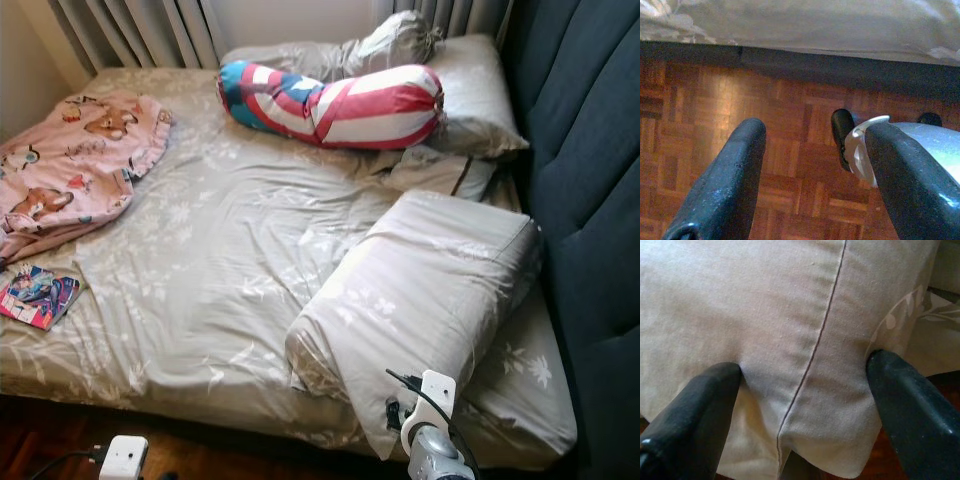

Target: Clean up the room

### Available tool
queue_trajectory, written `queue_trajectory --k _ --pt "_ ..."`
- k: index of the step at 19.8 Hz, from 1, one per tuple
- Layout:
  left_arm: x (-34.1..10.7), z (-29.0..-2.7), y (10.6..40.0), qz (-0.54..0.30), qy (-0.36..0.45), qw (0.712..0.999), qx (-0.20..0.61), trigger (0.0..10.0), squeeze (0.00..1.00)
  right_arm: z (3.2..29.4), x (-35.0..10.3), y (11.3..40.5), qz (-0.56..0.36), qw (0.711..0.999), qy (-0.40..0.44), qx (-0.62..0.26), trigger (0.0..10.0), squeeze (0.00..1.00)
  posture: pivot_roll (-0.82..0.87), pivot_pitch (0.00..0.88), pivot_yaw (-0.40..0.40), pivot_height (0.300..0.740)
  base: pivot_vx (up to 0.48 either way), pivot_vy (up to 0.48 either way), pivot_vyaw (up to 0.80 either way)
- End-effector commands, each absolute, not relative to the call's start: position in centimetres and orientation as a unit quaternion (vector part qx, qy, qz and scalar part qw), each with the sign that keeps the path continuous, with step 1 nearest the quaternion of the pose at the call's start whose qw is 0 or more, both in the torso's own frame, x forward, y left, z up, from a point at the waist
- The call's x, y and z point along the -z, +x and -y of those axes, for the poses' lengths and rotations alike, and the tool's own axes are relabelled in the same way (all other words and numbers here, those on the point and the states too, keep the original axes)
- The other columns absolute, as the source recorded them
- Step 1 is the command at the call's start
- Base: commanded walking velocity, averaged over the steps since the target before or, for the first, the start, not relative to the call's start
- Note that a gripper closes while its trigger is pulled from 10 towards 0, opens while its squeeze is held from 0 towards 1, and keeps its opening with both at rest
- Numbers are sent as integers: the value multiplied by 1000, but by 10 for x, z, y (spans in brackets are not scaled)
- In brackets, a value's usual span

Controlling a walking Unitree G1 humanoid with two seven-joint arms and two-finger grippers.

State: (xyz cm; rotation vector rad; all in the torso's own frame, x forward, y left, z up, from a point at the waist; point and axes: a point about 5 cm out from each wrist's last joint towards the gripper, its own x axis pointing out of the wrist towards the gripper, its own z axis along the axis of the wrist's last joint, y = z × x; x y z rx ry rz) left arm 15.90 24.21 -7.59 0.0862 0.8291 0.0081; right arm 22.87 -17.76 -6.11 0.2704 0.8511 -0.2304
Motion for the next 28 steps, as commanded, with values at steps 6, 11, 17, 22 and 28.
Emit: queue_trajectory --k 6,11,17,22,28 --pt "64 -248 169 -353 43 935 8 10000 0 170 67 220 -416 893 131 107 10000 0 98 218 81 740 0 0 0" --pt "62 -251 167 -345 47 937 16 10000 0 165 71 214 -422 893 122 100 0 0 111 233 97 740 0 0 0" --pt "61 -256 165 -349 44 936 10 10000 0 159 71 214 -423 893 122 95 0 0 116 225 108 740 0 0 0" --pt "62 -255 165 -351 43 935 8 10000 0 159 71 213 -425 894 113 90 0 0 116 215 101 740 0 0 0" --pt "63 -252 167 -357 40 933 4 10000 0 159 69 217 -425 896 100 81 0 0 113 199 87 740 0 0 0"
